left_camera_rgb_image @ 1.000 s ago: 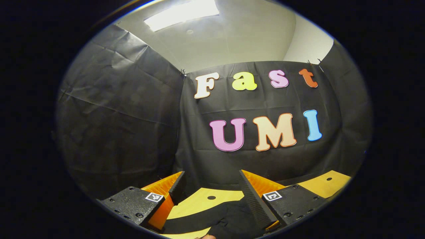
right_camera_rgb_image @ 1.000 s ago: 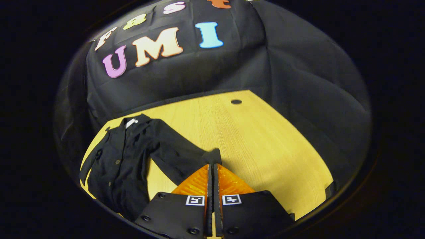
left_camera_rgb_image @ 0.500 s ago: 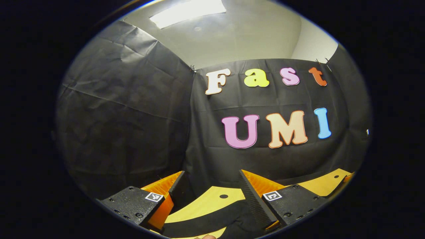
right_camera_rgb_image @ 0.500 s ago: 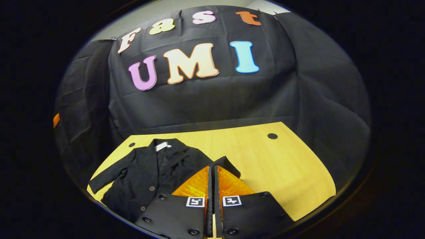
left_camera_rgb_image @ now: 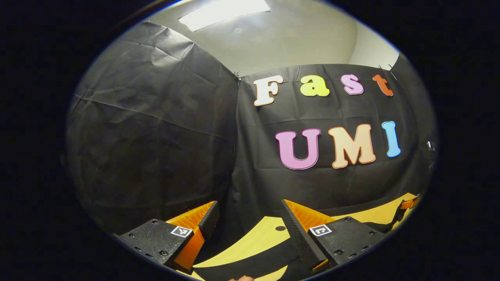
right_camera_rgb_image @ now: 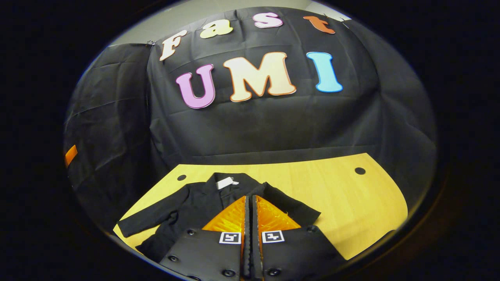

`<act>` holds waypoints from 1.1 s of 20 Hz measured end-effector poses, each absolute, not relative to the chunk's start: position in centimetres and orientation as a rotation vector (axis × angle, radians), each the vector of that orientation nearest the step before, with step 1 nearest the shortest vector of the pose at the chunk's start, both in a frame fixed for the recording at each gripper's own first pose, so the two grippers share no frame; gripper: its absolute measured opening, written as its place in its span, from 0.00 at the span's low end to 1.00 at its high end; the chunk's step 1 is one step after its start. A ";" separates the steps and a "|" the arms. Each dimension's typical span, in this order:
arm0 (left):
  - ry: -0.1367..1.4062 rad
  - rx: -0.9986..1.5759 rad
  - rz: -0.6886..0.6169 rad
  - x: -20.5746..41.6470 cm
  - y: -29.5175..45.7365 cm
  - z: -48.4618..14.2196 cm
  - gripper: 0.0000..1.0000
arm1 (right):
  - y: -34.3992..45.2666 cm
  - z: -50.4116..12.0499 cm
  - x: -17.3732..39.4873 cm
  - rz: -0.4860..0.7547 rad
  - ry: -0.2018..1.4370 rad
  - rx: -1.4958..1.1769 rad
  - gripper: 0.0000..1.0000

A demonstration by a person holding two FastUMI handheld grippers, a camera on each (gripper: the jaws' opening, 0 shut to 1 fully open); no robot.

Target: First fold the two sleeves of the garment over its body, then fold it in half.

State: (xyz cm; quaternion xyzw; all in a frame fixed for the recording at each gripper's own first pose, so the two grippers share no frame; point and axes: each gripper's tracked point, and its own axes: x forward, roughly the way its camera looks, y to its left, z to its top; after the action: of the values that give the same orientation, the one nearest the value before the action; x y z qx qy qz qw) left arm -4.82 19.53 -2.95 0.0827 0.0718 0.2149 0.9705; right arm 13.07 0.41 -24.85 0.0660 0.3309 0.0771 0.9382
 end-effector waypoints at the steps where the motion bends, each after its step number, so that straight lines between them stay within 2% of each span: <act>1: 0.150 0.164 0.438 -4.8 20.2 -3.3 0.93 | 1.7 -24.8 13.5 0.169 0.669 0.128 0.08; 2: 0.156 0.160 0.442 -4.9 20.9 -3.5 0.94 | 3.1 -24.6 13.7 0.183 0.666 0.119 0.05; 11: 0.225 0.145 0.446 -5.0 27.7 -6.0 0.94 | 14.9 -25.9 16.5 0.283 0.653 0.048 0.07; 21: 0.287 0.106 0.505 -7.1 33.4 -8.5 0.94 | 24.0 -29.7 18.2 0.344 0.695 0.042 0.05; 22: 0.301 0.094 0.509 -7.3 33.7 -9.1 0.94 | 24.5 -29.6 17.9 0.357 0.699 0.069 0.12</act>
State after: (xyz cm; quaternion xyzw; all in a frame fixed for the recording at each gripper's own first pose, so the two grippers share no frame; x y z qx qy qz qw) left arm -7.32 33.66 -9.07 0.0462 0.1481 0.2508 0.9555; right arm 17.93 24.54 -29.55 0.0337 0.3406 0.1739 0.9234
